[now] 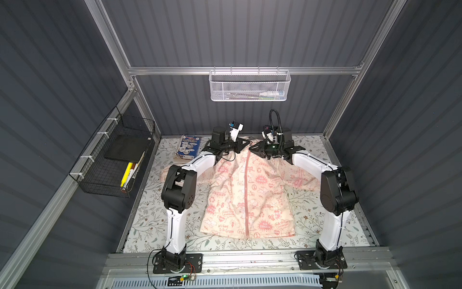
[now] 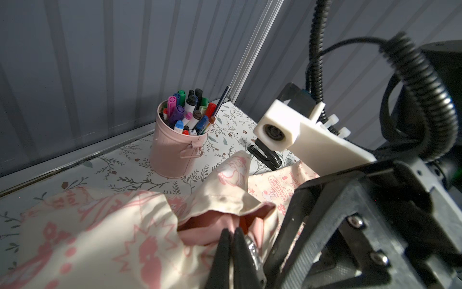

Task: Unzip the jacket
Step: Unzip the zipper on the jacket.

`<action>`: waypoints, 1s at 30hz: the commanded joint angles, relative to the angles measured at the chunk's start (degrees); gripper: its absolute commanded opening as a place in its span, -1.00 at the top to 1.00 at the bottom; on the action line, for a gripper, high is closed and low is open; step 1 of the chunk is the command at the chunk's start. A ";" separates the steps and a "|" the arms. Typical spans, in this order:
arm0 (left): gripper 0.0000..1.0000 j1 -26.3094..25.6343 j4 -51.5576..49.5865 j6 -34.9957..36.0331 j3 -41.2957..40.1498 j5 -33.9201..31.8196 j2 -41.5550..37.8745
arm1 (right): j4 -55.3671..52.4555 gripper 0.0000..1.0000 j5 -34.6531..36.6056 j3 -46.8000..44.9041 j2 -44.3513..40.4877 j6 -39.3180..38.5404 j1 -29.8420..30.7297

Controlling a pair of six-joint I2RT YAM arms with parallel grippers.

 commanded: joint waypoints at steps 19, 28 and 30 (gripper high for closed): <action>1.00 -0.25 2.31 -0.67 -1.35 2.46 -1.65 | 1.36 0.73 -0.17 2.11 1.84 1.13 0.59; 1.00 -0.25 2.27 -0.58 -1.47 2.59 -1.77 | 1.75 0.79 0.63 2.04 1.98 1.48 0.59; 1.00 -0.25 2.31 -0.63 -1.56 2.68 -1.90 | 1.89 0.84 0.81 1.89 1.94 1.57 0.59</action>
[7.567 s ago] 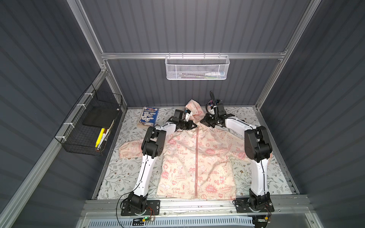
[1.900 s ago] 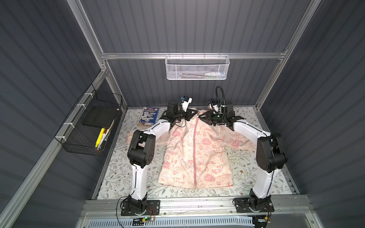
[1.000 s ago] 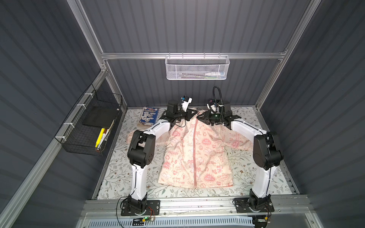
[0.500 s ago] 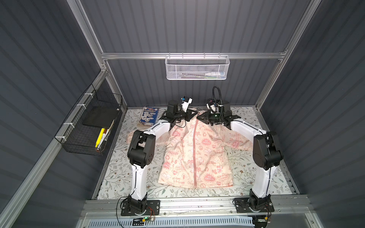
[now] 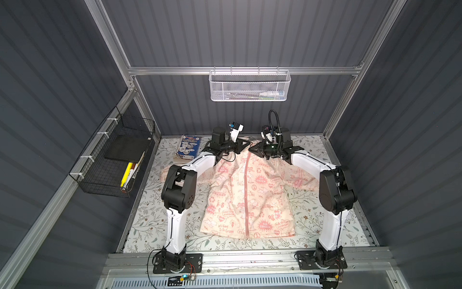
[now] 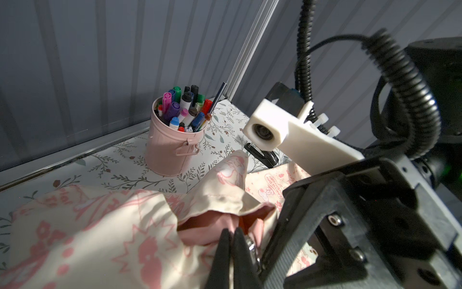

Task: Unzip the jacket
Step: Unzip the zipper on the jacket.

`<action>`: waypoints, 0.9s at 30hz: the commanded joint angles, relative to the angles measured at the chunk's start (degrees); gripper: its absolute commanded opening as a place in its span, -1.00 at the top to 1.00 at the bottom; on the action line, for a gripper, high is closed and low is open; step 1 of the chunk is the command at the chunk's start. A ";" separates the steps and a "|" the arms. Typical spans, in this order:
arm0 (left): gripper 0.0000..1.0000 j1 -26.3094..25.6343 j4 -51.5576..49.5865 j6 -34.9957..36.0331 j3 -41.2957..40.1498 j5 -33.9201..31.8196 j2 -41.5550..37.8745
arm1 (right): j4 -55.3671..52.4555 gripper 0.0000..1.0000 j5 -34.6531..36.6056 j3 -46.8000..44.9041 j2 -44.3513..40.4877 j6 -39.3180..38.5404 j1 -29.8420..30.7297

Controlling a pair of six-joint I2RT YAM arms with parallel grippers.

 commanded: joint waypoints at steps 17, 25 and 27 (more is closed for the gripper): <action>1.00 -0.25 1.83 -1.66 0.46 1.75 -1.71 | 3.08 1.00 -0.10 -3.40 -0.49 0.74 0.35; 1.00 -0.25 2.27 -2.45 0.82 1.76 -1.77 | 4.23 1.00 -0.52 -6.38 -1.12 0.83 0.64; 1.00 -0.25 2.26 -2.57 1.00 1.74 -1.79 | 4.37 1.00 -0.70 -6.78 -1.06 0.85 0.73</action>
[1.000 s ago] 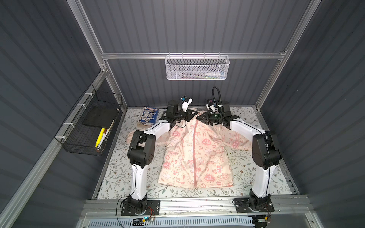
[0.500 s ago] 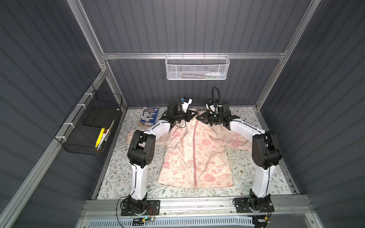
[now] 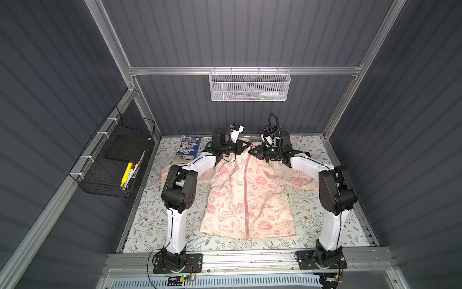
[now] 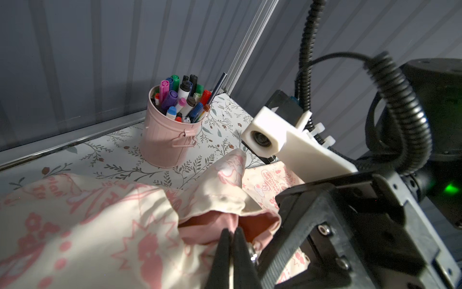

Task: Unzip the jacket
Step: Unzip the zipper on the jacket.

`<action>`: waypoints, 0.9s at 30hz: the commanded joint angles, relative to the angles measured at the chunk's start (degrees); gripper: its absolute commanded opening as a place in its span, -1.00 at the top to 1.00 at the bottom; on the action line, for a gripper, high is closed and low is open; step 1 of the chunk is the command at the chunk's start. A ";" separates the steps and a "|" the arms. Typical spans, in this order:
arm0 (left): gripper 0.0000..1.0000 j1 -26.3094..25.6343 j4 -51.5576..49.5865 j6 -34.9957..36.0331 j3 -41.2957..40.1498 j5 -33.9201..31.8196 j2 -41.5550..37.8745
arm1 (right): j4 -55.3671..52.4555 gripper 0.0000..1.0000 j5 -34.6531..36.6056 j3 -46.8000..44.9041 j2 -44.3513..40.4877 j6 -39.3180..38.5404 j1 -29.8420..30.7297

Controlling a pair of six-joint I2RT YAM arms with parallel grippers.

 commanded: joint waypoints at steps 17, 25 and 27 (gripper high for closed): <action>1.00 0.41 3.22 -2.11 2.14 -1.29 -1.51 | -1.18 1.00 -1.23 -4.43 -0.95 -0.07 1.75; 1.00 1.21 2.96 -3.16 2.67 -3.61 -0.80 | -0.70 1.00 -0.93 -6.24 -1.18 -0.58 2.47; 1.00 1.31 2.65 -3.16 2.76 -3.95 -0.84 | -0.40 1.00 -0.88 -7.07 -1.28 -0.60 2.64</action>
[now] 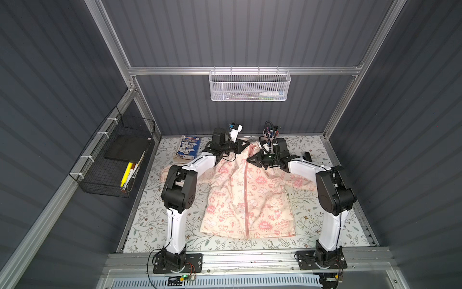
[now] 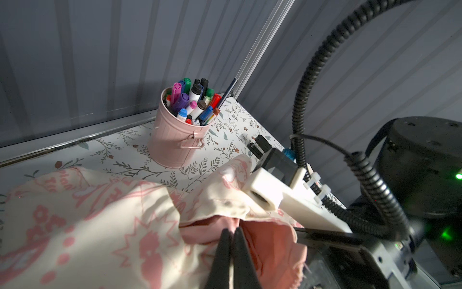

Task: Unzip the jacket
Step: Unzip the zipper on the jacket.

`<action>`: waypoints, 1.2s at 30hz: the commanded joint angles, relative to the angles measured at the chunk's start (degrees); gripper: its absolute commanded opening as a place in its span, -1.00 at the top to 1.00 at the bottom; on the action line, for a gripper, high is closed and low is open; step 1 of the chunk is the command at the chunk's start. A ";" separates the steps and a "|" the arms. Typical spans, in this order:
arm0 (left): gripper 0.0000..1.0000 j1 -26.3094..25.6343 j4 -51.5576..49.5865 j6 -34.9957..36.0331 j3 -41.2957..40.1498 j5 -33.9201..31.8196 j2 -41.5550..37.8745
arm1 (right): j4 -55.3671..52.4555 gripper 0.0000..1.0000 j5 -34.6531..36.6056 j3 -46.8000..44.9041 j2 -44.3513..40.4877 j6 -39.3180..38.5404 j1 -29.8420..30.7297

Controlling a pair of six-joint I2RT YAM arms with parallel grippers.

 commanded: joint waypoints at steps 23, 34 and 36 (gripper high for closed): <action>1.00 3.17 0.88 -4.88 3.22 -5.17 1.00 | 3.28 1.00 -0.06 -10.08 -2.48 1.31 4.05; 1.00 3.71 -0.37 -5.13 3.83 -6.84 1.70 | 5.54 1.00 1.14 -14.35 -3.77 2.87 6.15; 1.00 3.82 -0.37 -5.15 3.89 -6.82 1.88 | 5.78 1.00 1.36 -15.05 -3.86 3.07 6.85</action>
